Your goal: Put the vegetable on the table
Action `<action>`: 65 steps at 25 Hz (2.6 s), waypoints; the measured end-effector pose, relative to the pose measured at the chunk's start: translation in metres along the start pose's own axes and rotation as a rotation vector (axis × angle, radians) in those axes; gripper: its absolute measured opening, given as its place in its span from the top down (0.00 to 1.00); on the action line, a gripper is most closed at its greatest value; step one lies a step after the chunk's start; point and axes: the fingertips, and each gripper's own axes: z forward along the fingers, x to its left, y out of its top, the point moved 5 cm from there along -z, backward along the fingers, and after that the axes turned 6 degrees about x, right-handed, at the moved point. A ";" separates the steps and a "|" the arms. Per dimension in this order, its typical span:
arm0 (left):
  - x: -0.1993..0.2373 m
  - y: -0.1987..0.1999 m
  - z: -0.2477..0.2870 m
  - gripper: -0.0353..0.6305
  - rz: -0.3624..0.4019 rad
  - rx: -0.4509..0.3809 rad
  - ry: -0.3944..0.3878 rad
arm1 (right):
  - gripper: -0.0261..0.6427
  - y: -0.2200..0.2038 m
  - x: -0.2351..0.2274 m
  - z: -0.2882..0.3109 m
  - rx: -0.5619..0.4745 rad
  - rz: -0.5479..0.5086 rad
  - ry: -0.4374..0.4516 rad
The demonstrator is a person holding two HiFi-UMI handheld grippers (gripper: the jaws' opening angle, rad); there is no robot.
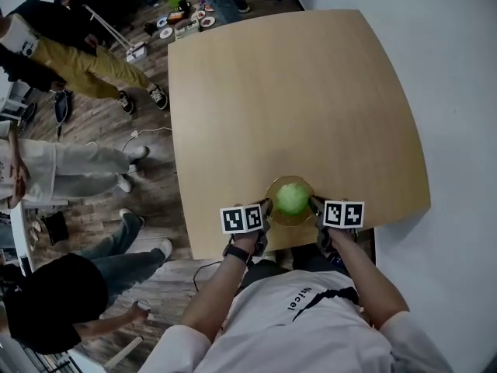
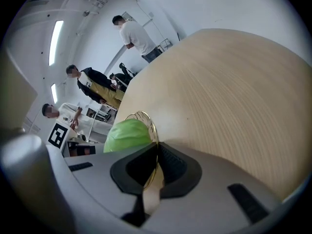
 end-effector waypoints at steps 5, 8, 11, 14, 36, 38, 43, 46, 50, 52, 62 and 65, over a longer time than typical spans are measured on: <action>0.014 0.025 0.030 0.91 -0.042 -0.003 0.014 | 0.93 0.032 -0.021 0.030 0.043 -0.004 0.001; 0.020 0.033 0.043 0.91 -0.057 -0.006 0.023 | 0.93 0.041 -0.032 0.043 0.061 0.006 0.005; 0.024 0.038 0.054 0.91 -0.059 0.003 0.034 | 0.93 0.047 -0.041 0.051 0.077 0.011 0.005; 0.027 0.041 0.060 0.91 -0.064 0.012 0.037 | 0.93 0.050 -0.045 0.056 0.088 0.011 0.004; 0.040 0.054 0.048 0.85 -0.026 -0.025 -0.016 | 0.92 0.072 -0.046 0.041 0.024 -0.107 -0.040; 0.039 0.053 0.040 0.85 -0.013 -0.041 0.000 | 0.92 0.073 -0.046 0.032 0.006 -0.139 -0.083; 0.020 0.053 0.010 0.88 0.028 -0.132 -0.011 | 0.93 0.064 -0.027 0.012 -0.046 -0.202 -0.117; -0.002 0.050 -0.012 0.91 0.072 -0.176 -0.053 | 0.93 0.056 -0.002 -0.003 -0.094 -0.218 -0.088; -0.037 0.043 -0.040 0.93 0.134 -0.241 -0.135 | 0.94 0.046 0.035 -0.024 -0.163 -0.254 -0.023; -0.051 0.038 -0.051 0.93 0.183 -0.269 -0.156 | 0.94 0.040 0.050 -0.032 -0.197 -0.274 -0.003; -0.098 0.014 -0.123 0.93 0.373 -0.386 -0.164 | 0.94 0.008 0.111 -0.080 -0.367 -0.296 0.016; -0.110 0.007 -0.140 0.93 0.425 -0.430 -0.167 | 0.94 0.002 0.125 -0.096 -0.427 -0.324 0.016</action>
